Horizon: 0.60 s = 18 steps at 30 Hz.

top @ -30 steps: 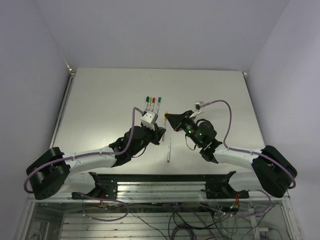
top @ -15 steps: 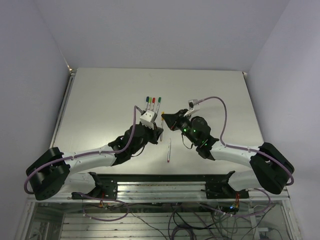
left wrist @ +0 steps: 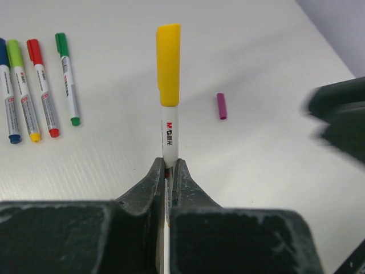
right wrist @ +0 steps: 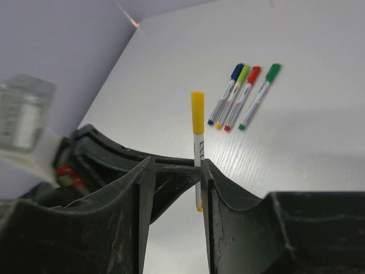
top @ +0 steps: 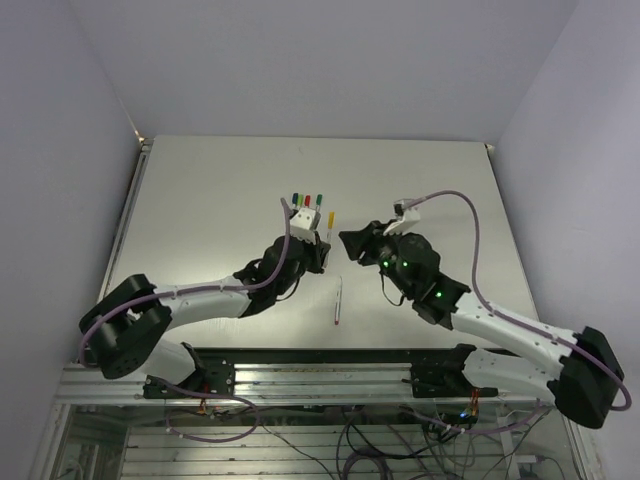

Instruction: Insert the pens into the pen caps

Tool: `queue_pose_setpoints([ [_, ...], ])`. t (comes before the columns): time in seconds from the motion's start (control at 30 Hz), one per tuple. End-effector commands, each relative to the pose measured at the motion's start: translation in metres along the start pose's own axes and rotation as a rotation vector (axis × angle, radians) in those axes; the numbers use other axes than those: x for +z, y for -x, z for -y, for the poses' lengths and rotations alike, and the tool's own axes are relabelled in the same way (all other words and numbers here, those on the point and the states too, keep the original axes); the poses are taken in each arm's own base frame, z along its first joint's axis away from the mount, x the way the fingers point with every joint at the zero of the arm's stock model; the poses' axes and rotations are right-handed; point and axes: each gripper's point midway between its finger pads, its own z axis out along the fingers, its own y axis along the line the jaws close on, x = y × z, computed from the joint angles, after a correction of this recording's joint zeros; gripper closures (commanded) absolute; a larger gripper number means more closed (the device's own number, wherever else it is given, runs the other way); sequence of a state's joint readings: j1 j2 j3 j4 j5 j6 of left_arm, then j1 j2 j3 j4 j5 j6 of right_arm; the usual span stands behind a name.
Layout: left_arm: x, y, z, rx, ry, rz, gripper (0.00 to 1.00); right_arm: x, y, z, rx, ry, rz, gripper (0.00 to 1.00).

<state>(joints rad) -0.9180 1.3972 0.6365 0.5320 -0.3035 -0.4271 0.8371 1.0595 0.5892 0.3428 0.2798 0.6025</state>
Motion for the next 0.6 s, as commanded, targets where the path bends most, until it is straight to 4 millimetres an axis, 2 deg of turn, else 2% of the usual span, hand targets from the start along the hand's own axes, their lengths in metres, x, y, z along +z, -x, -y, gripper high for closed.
queue_pose_setpoints([
  [0.0, 0.018, 0.014, -0.004, -0.033, 0.029, 0.032, 0.93, -0.021, 0.010, 0.026, -0.014, -0.127, 0.031, 0.63],
  [0.27, 0.058, 0.009, -0.039, 0.039, 0.174, -0.042, 0.93, -0.047, 0.007, 0.070, 0.013, -0.327, 0.048, 0.61],
  [0.4, 0.095, -0.008, -0.062, 0.067, 0.270, -0.173, 0.93, -0.049, 0.005, 0.075, 0.017, -0.363, 0.034, 0.61],
  [0.57, 0.124, -0.028, -0.079, 0.134, 0.323, -0.278, 0.93, -0.050, 0.003, 0.079, 0.015, -0.387, 0.027, 0.61],
])
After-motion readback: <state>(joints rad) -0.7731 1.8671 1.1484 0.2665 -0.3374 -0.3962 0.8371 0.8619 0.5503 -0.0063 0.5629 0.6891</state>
